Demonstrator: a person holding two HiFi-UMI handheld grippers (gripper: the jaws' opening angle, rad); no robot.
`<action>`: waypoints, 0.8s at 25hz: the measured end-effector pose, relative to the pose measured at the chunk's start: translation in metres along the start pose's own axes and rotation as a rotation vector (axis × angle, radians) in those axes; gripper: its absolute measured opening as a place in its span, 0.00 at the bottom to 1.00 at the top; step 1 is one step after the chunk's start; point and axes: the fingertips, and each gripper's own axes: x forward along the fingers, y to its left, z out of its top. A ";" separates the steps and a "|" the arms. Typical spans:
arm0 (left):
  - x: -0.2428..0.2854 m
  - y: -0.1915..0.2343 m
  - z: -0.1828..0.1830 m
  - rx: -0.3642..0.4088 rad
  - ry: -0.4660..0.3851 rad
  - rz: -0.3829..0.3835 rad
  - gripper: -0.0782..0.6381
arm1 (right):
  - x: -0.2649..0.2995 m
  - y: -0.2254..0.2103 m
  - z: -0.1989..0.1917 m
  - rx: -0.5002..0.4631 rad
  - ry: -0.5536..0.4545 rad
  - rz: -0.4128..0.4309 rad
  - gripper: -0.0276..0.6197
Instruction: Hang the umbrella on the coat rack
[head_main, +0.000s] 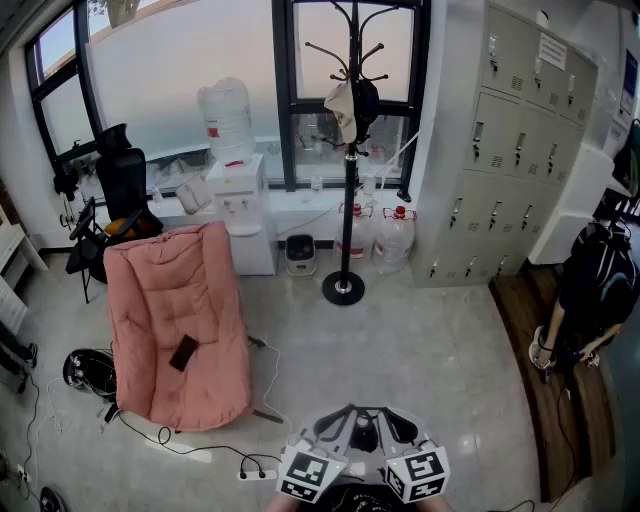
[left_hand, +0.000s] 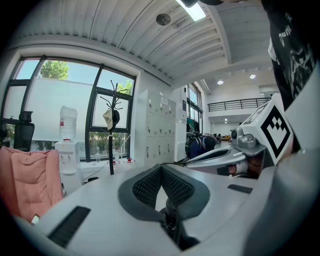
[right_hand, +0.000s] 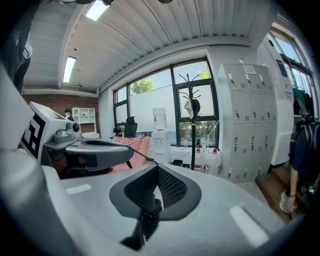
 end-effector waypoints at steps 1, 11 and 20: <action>0.000 -0.002 -0.001 -0.001 0.002 0.004 0.12 | -0.001 0.000 0.000 0.001 -0.003 0.007 0.05; 0.021 0.006 0.003 0.025 0.003 -0.036 0.12 | 0.020 -0.003 0.005 0.045 -0.019 0.037 0.05; 0.034 0.023 -0.004 0.013 0.015 -0.065 0.12 | 0.042 -0.010 0.008 0.059 -0.029 -0.018 0.05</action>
